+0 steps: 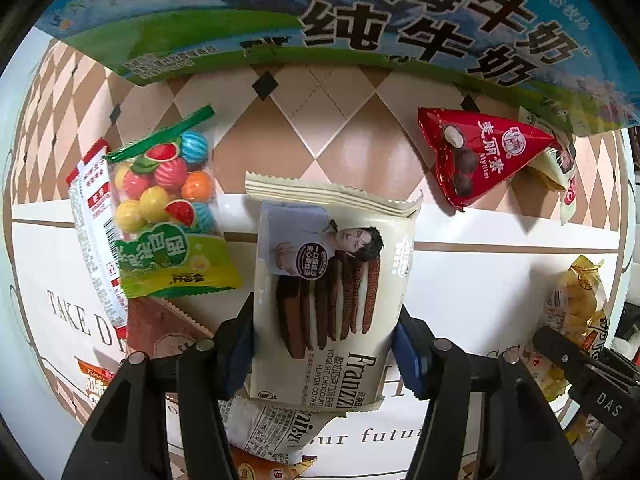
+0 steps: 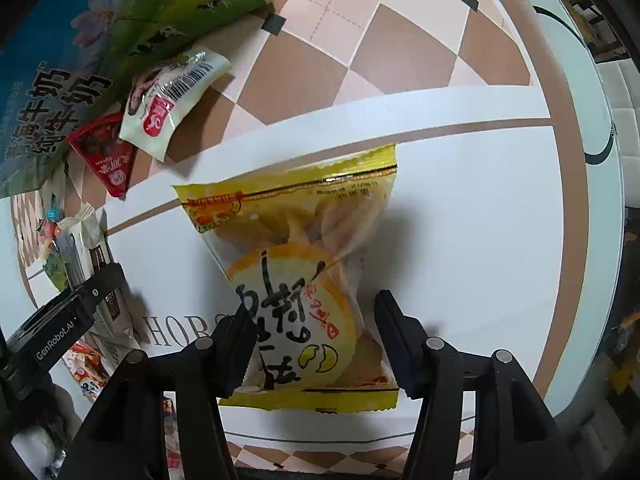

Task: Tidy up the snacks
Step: 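Carry both packs over the box and release them inside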

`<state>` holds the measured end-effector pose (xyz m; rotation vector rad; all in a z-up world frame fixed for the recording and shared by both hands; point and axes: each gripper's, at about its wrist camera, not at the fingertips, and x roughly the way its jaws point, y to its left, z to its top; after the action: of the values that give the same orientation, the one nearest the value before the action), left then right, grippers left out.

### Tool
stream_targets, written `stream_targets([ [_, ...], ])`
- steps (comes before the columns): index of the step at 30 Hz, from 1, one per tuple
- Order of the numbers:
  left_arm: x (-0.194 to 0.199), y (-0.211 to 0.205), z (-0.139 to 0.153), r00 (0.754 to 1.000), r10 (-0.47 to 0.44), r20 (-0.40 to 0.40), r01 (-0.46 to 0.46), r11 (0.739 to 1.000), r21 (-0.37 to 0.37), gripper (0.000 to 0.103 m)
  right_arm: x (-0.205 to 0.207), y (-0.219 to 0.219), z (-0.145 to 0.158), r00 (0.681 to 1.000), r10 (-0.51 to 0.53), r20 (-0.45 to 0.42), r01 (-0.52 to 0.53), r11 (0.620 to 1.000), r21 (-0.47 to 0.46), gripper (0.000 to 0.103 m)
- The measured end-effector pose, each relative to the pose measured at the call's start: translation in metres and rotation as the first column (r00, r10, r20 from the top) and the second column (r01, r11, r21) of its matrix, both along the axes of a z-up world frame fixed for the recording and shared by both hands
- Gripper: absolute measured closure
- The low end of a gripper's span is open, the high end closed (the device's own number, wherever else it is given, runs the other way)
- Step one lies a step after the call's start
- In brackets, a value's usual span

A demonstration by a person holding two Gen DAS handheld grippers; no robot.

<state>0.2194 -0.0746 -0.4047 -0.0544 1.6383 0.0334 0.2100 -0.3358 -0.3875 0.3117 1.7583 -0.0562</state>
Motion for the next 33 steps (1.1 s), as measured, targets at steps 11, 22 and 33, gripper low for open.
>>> stream_targets([
  [11,-0.021,0.005,0.064,0.996,-0.012,0.087,0.016,0.999,-0.045,0.046,-0.006,0.036,0.024,0.997,-0.016,0.07,0.013,0.999,0.051,0.06],
  [22,-0.004,0.029,0.188,0.966,0.053,0.252,-0.003,0.981,-0.195,0.046,0.016,0.05,0.139,0.965,-0.007,0.262,-0.048,0.978,0.204,0.06],
  [33,0.123,0.044,0.214,0.95,0.024,0.312,0.0,0.997,-0.075,0.046,0.141,0.071,0.204,0.916,0.017,0.401,-0.078,0.988,0.137,0.06],
])
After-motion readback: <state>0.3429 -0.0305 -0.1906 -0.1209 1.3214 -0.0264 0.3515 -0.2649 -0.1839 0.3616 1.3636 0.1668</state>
